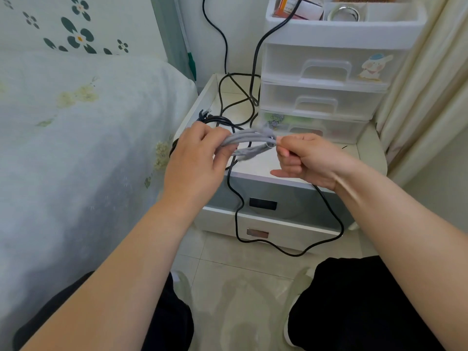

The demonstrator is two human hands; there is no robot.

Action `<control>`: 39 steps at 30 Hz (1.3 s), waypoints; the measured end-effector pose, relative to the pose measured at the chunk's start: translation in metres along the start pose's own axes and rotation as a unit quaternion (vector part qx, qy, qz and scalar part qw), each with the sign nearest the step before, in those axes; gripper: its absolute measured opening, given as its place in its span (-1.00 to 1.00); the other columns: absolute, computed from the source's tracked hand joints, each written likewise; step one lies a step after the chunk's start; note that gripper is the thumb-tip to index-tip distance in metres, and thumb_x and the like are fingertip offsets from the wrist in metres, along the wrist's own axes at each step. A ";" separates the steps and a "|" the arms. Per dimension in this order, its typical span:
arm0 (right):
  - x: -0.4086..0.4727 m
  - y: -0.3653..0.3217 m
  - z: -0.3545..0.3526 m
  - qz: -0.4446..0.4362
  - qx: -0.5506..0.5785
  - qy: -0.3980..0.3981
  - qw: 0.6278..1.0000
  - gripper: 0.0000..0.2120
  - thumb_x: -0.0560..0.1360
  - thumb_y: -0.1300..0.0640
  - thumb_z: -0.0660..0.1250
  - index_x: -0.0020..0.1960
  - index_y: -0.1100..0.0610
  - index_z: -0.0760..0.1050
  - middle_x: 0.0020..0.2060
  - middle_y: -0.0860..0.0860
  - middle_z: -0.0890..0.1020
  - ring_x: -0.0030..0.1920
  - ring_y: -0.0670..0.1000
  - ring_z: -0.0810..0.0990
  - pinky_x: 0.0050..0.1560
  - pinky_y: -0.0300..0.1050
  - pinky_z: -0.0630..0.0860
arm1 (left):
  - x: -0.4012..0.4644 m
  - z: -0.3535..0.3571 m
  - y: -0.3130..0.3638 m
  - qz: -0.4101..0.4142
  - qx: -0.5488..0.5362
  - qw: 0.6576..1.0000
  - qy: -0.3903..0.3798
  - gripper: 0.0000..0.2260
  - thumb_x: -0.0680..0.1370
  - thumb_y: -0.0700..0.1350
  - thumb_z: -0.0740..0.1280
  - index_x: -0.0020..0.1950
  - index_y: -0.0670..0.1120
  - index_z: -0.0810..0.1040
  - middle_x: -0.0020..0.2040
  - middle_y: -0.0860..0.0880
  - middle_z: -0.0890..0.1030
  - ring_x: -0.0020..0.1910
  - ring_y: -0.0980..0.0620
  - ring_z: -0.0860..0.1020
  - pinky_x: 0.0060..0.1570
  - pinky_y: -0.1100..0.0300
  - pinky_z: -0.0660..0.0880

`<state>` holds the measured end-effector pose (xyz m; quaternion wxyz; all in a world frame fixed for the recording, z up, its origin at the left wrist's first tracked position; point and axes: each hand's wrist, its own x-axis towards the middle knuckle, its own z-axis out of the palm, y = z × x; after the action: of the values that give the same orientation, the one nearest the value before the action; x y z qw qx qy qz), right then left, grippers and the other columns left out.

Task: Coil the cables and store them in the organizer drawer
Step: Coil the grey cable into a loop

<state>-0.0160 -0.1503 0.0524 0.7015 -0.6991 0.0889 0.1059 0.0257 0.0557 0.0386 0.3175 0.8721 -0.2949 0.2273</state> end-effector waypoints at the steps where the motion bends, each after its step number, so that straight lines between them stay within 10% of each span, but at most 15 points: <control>1: 0.001 0.000 0.001 0.002 0.001 -0.003 1.000 -0.59 0.61 0.15 0.13 -0.42 0.09 0.32 -0.53 -0.03 0.20 -0.50 -0.04 0.14 0.10 0.02 0.55 | 0.000 -0.001 0.003 -0.003 0.014 1.000 0.009 -0.79 0.57 -0.02 0.23 0.04 -0.08 0.59 -0.05 -0.09 0.45 -0.12 -0.05 0.45 -0.25 0.10 0.40; 16: -0.012 -0.015 0.005 0.039 0.262 -0.099 0.959 -0.63 0.46 -0.03 0.20 -0.49 0.04 0.38 -0.70 -0.09 0.28 -0.70 -0.15 0.26 -0.42 -0.18 0.61 | -0.002 -0.002 0.014 0.069 0.053 0.994 0.069 -0.86 0.50 -0.18 0.13 -0.04 -0.10 0.46 -0.25 -0.14 0.55 -0.36 -0.18 0.47 -0.51 0.05 0.40; 22: -0.010 -0.014 0.016 -0.089 0.200 0.071 0.973 -0.67 0.55 -0.08 0.20 -0.27 0.11 0.42 -0.59 -0.04 0.37 -0.57 -0.09 0.34 -0.36 -0.16 0.57 | -0.006 0.009 0.022 -0.019 -0.051 0.998 0.029 -0.74 0.61 0.07 0.12 -0.16 -0.08 0.35 -0.41 0.11 0.39 -0.37 0.06 0.36 -0.43 0.38 0.26; 27: -0.007 -0.018 0.010 -0.149 0.163 0.142 0.965 -0.82 0.51 -0.04 0.31 -0.05 0.08 0.54 -0.24 -0.05 0.57 -0.43 -0.10 0.42 -0.47 -0.28 0.43 | -0.005 0.013 0.030 -0.032 -0.092 0.995 0.007 -0.60 0.58 0.17 0.03 -0.02 -0.13 0.43 -0.32 -0.04 0.57 -0.31 -0.05 0.58 -0.35 -0.04 0.48; 39: -0.006 -0.024 0.003 -0.006 0.294 -0.026 0.956 -0.82 0.45 -0.01 0.34 -0.13 0.10 0.47 -0.34 -0.03 0.52 -0.45 -0.12 0.43 -0.45 -0.30 0.52 | -0.004 0.014 0.035 -0.070 -0.119 0.990 0.010 -0.77 0.61 0.05 0.14 -0.03 -0.10 0.43 -0.34 -0.10 0.60 -0.31 -0.06 0.56 -0.30 -0.06 0.48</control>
<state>-0.0155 -0.1474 0.0774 0.8785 -0.4599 0.0931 0.0892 0.0020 0.0257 0.0414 0.4370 0.8442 -0.2553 0.1766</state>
